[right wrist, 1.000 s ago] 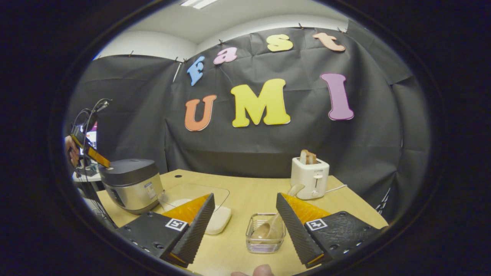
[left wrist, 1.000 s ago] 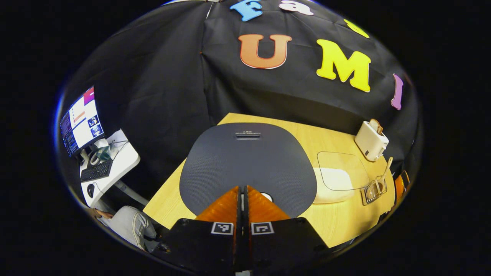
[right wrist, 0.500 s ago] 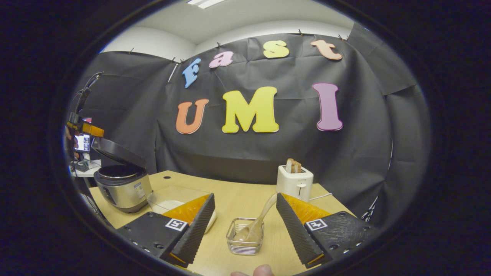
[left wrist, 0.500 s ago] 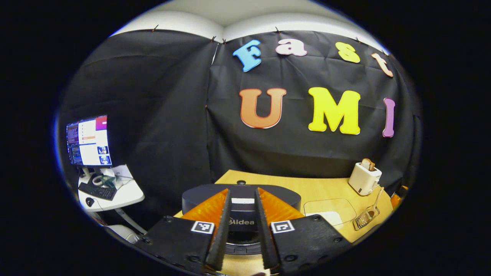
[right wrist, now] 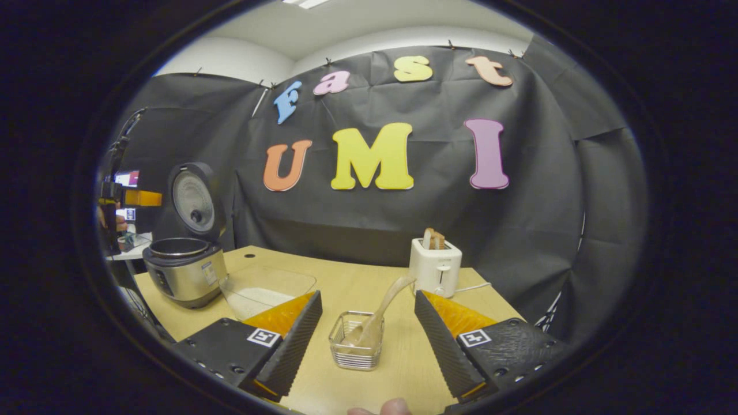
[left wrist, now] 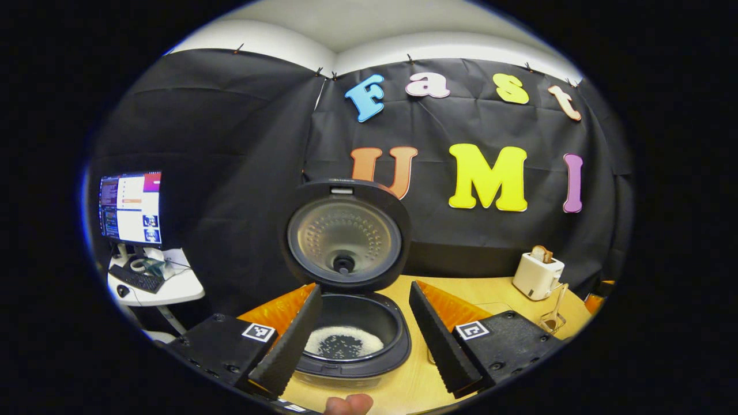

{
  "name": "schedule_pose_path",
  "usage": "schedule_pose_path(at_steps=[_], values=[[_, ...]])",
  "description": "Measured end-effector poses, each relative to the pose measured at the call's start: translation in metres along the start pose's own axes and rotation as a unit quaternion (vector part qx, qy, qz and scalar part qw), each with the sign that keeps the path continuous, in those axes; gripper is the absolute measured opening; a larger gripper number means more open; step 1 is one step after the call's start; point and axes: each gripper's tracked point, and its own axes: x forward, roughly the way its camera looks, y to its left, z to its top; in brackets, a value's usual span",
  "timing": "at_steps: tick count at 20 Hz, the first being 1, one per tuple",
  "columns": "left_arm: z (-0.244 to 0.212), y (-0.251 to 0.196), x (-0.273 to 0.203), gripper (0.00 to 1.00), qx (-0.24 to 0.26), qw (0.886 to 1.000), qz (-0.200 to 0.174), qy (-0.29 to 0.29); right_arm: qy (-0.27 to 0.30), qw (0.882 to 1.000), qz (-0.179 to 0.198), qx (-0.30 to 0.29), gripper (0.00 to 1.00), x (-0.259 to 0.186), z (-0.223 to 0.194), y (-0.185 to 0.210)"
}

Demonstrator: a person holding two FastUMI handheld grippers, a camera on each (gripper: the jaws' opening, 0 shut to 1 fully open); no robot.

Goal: Close the left gripper, press the button to open the rice cooker; take a wooden spoon from the chopstick holder with the right hand, scoop a spoonful of rice and pour it into the rice cooker, then put the wooden spoon back into the chopstick holder.

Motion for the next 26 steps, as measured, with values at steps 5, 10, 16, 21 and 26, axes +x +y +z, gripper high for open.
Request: schedule_pose_path(at_steps=[5, 10, 16, 21, 26], values=[[-0.03, -0.013, -0.024, 0.98, 0.013, 1.0, -0.006, -0.001, 0.038, 0.999, 0.002, 0.023, 0.96, 0.011, -0.022, -0.012], [-0.044, -0.035, -0.043, 0.98, 0.025, 0.999, -0.03, -0.005, 0.079, 0.995, 0.019, 0.05, 0.96, 0.06, -0.037, -0.01], [-0.056, -0.037, -0.049, 0.98, 0.053, 0.998, -0.02, -0.012, 0.13, 0.989, 0.012, 0.075, 0.96, 0.121, -0.058, -0.021], [-0.059, -0.033, -0.05, 0.98, 0.05, 0.999, -0.011, -0.007, 0.156, 0.981, 0.026, 0.113, 0.96, 0.158, -0.063, -0.016], [-0.054, -0.021, -0.051, 0.98, 0.052, 0.999, 0.004, -0.01, 0.151, 0.981, 0.028, 0.119, 0.96, 0.169, -0.06, -0.014]])
